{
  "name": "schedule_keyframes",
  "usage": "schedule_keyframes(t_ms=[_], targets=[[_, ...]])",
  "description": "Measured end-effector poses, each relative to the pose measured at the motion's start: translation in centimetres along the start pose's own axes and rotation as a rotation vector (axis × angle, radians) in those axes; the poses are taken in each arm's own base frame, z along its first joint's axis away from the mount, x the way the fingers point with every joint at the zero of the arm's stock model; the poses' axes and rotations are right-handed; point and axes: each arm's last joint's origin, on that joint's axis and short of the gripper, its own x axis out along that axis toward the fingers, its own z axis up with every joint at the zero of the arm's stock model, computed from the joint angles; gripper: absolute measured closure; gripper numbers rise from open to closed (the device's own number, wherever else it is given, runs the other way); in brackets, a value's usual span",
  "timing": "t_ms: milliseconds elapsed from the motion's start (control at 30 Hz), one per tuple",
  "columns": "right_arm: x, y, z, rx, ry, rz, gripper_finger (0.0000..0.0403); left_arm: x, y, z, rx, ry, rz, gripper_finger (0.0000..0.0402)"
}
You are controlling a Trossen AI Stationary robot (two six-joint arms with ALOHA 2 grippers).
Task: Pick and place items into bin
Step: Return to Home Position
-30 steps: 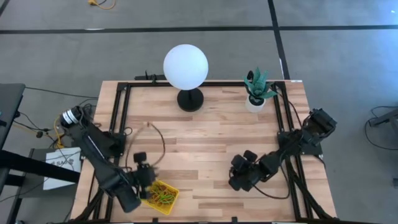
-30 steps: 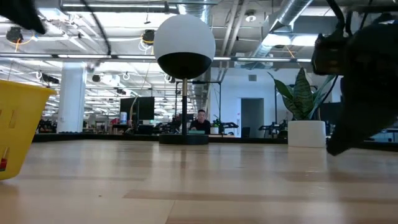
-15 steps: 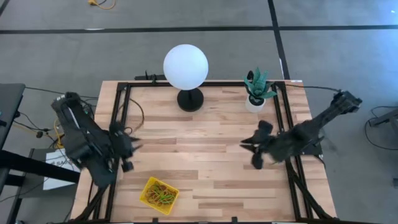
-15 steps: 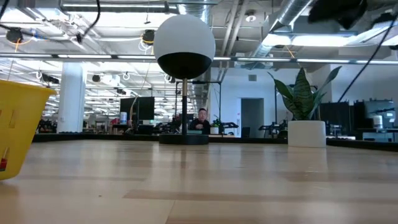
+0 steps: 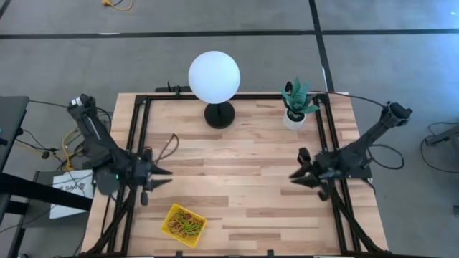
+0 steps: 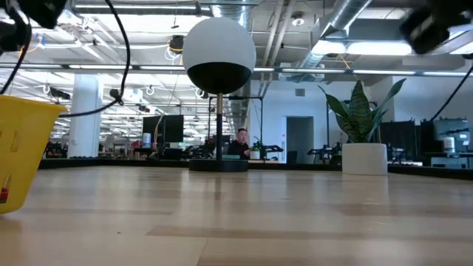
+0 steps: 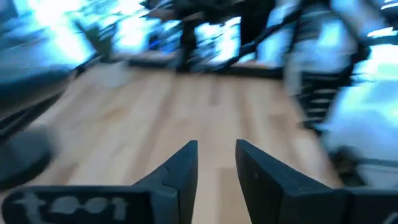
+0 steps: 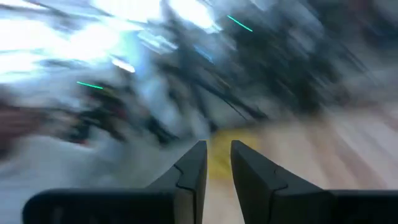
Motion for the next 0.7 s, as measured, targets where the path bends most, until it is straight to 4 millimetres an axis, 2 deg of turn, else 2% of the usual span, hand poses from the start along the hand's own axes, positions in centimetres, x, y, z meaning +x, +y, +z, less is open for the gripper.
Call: schedule_keyframes(t_ms=[100, 200, 400, 567, 700], targets=[[-0.6, 0.3, -0.5, -0.127, -0.093, 0.173, 0.0336, 0.9, 0.3, 0.1, 0.035, -0.135, -0.194, 0.0303], [-0.6, 0.2, -0.9, -0.178, -0.071, 0.176, 0.0336, 1.2, 1.6, 0.5, 0.112, -0.227, -0.299, 0.0303], [-1.4, -0.4, -0.4, -0.124, -0.073, 0.146, 0.0336, 1.1, 5.0, 0.7, 0.138, -0.207, -0.213, 0.0303], [-2.6, -1.0, -0.2, -0.181, -0.067, 0.112, 0.0336, 0.4, 6.6, 1.6, 0.142, -0.294, -0.178, 0.0303], [-3.4, -1.9, 0.3, -0.197, -0.101, 0.053, 0.0336, 0.6, 7.3, 1.8, 0.132, -0.324, -0.164, 0.0304]])
